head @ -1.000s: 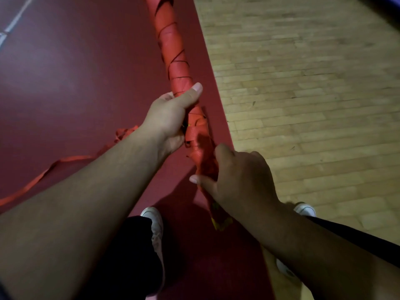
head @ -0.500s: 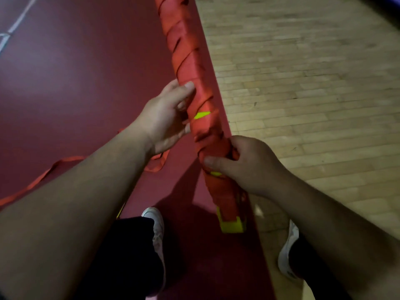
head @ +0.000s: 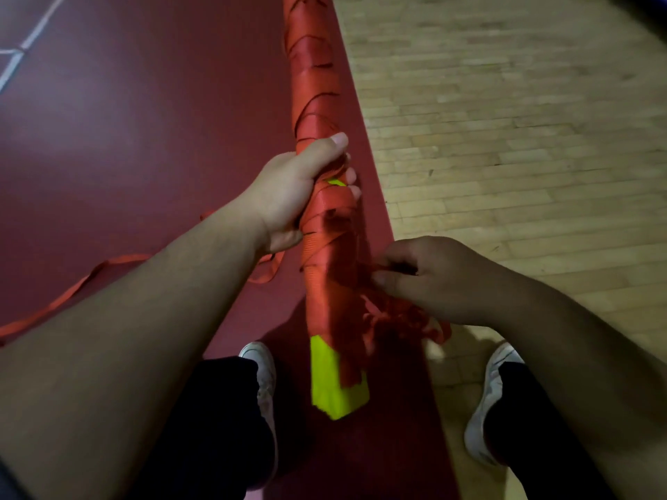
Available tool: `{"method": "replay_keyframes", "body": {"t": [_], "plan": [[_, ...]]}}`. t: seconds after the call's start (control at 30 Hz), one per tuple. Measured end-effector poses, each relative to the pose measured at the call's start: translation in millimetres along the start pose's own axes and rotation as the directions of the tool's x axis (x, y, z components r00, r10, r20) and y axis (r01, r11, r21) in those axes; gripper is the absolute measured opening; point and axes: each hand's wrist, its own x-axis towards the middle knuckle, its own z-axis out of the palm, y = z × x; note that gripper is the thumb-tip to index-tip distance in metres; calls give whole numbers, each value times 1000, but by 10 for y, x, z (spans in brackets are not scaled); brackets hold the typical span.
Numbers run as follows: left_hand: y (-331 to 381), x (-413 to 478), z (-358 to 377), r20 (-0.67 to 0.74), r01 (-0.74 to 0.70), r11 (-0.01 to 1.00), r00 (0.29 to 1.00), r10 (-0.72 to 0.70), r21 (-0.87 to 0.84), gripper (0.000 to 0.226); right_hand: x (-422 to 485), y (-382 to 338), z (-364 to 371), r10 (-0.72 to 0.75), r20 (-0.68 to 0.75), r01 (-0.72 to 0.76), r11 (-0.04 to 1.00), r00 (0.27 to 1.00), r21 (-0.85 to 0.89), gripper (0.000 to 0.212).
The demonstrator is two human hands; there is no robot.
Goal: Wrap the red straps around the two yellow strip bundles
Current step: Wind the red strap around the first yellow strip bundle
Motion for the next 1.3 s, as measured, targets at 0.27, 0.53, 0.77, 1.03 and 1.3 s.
{"method": "replay_keyframes", "body": {"t": [0.27, 0.53, 0.77, 1.03, 1.3], "plan": [[-66, -22, 25, -5, -38, 991, 999, 39, 128, 16, -19, 12, 49, 83, 73, -58, 955, 994, -292, 13], [-35, 17, 2, -139, -156, 933, 968, 210, 325, 34, 12, 51, 156, -149, -23, 135, 943, 989, -303, 33], [-40, 45, -6, -271, -87, 978, 953, 137, 190, 62, -66, -193, 234, -10, -141, 20, 998, 990, 67, 51], [-76, 37, 46, -158, -121, 991, 981, 112, -52, 49, 20, -58, 340, 79, -190, -41, 979, 979, 197, 45], [51, -116, 41, 207, 72, 982, 978, -35, -174, 29, -2, -80, 314, -19, 83, -20, 896, 996, 443, 59]]}}
